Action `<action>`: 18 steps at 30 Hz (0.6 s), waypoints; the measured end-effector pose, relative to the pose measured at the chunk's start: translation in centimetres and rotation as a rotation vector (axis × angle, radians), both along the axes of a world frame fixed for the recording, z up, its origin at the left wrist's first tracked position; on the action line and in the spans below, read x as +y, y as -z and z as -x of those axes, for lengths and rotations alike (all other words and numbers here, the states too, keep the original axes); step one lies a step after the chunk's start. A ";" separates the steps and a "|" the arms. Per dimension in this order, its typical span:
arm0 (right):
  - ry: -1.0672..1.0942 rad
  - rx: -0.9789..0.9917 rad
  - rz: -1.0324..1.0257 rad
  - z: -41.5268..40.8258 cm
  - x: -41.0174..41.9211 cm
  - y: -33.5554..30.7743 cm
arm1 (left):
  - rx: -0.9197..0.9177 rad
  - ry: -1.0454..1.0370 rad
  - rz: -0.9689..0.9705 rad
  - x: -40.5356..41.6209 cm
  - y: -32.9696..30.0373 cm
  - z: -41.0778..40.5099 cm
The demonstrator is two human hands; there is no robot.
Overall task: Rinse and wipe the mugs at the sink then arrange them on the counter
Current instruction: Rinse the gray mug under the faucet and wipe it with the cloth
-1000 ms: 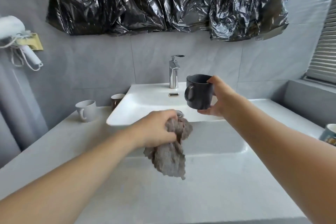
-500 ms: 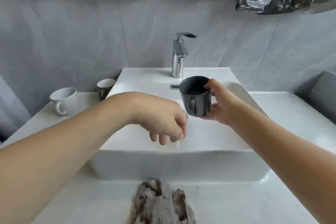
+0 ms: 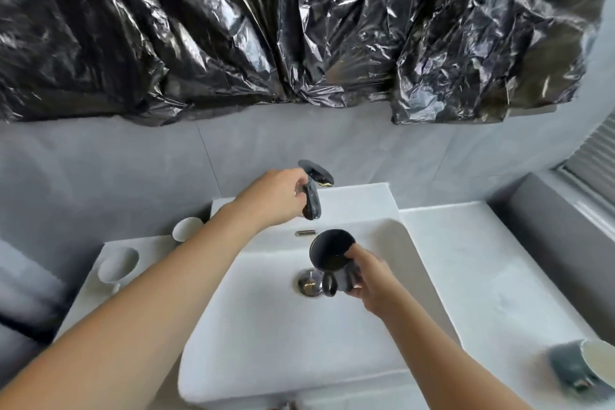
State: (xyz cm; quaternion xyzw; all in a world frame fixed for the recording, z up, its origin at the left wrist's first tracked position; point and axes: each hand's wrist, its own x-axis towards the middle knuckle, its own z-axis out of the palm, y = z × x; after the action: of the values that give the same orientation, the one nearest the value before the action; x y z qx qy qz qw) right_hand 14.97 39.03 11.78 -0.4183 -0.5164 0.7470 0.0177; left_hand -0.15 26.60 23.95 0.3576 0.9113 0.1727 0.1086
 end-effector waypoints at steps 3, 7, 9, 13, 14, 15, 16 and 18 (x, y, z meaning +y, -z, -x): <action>0.028 -0.003 0.043 1.0 0.3 1.3 | 0.049 0.059 0.049 2.1 2.6 2.1; 0.037 0.020 0.034 2.6 1.2 2.3 | 0.127 0.085 -0.027 4.6 5.4 4.7; 0.011 0.050 0.048 3.4 1.8 2.9 | 0.260 0.110 -0.016 5.5 5.9 5.7; -0.035 0.066 0.071 4.9 2.4 3.9 | 0.481 0.146 0.062 6.8 6.7 6.7; -0.040 0.073 0.073 5.3 2.4 3.9 | 0.522 0.153 0.053 7.1 6.9 6.8; -0.047 0.082 0.072 5.6 2.4 4.0 | 0.557 0.164 0.049 7.2 7.0 7.0; -0.055 0.093 0.066 5.9 2.5 4.1 | 0.585 0.178 0.062 7.3 7.1 7.1; -0.084 0.118 0.051 6.2 2.6 4.3 | 0.666 0.184 0.060 7.2 7.7 7.3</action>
State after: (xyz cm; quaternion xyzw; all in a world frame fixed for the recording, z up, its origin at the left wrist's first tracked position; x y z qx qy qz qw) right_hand 8.75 41.61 7.49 -0.3520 -0.5124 0.7833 0.0060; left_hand -7.46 33.82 16.22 0.4715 0.8654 0.0090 -0.1692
